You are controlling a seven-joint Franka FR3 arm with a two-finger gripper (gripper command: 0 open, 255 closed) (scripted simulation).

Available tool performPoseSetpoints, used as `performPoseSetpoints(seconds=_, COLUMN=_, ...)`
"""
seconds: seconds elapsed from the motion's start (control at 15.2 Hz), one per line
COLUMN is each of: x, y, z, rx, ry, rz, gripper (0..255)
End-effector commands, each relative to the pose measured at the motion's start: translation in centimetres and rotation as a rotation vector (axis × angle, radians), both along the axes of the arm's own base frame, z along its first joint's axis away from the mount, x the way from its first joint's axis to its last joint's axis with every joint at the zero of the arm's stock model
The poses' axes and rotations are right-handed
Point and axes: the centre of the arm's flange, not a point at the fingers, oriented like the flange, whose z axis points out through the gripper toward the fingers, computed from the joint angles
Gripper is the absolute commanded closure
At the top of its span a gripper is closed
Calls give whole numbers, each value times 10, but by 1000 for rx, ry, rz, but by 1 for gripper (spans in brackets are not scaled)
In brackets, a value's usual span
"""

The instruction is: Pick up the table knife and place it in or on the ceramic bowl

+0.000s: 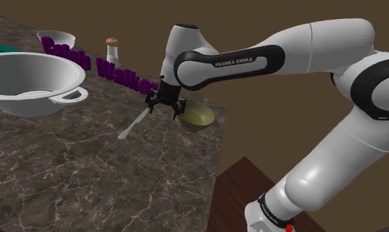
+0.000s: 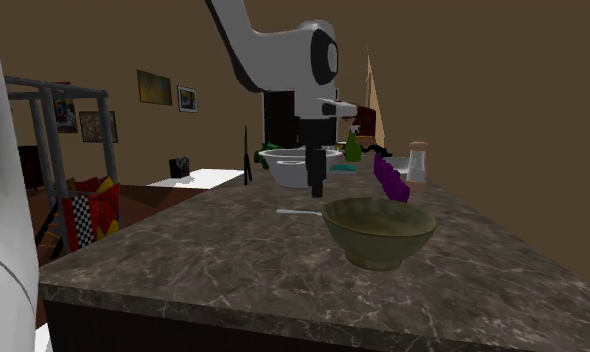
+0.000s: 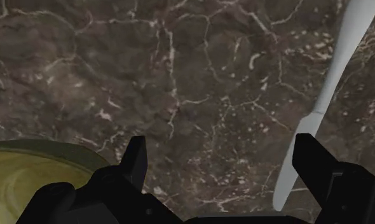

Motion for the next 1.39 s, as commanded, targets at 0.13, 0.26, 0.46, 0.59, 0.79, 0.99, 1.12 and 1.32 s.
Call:
performPoseSetpoints(seconds=0.13, x=39, y=25, z=-19, rx=22, ry=-9, rz=-99, gripper=0)
performPoseSetpoints(seconds=0.26, x=60, y=35, z=-29, rx=32, ry=-13, rz=-146, gripper=0)
performPoseSetpoints(seconds=0.46, x=86, y=47, z=-41, rx=45, ry=-18, rz=-203, gripper=0)
performPoseSetpoints(seconds=0.59, x=86, y=48, z=-52, rx=45, ry=-18, rz=-203, gripper=0)
performPoseSetpoints(seconds=0.79, x=87, y=48, z=-67, rx=45, ry=-18, rz=-203, gripper=0)
performPoseSetpoints(seconds=0.99, x=88, y=49, z=-81, rx=45, ry=-18, rz=-203, gripper=0)
performPoseSetpoints(seconds=1.12, x=88, y=49, z=-81, rx=45, ry=-18, rz=-203, gripper=0)
performPoseSetpoints(seconds=1.32, x=88, y=49, z=-81, rx=45, ry=-18, rz=-203, gripper=0)
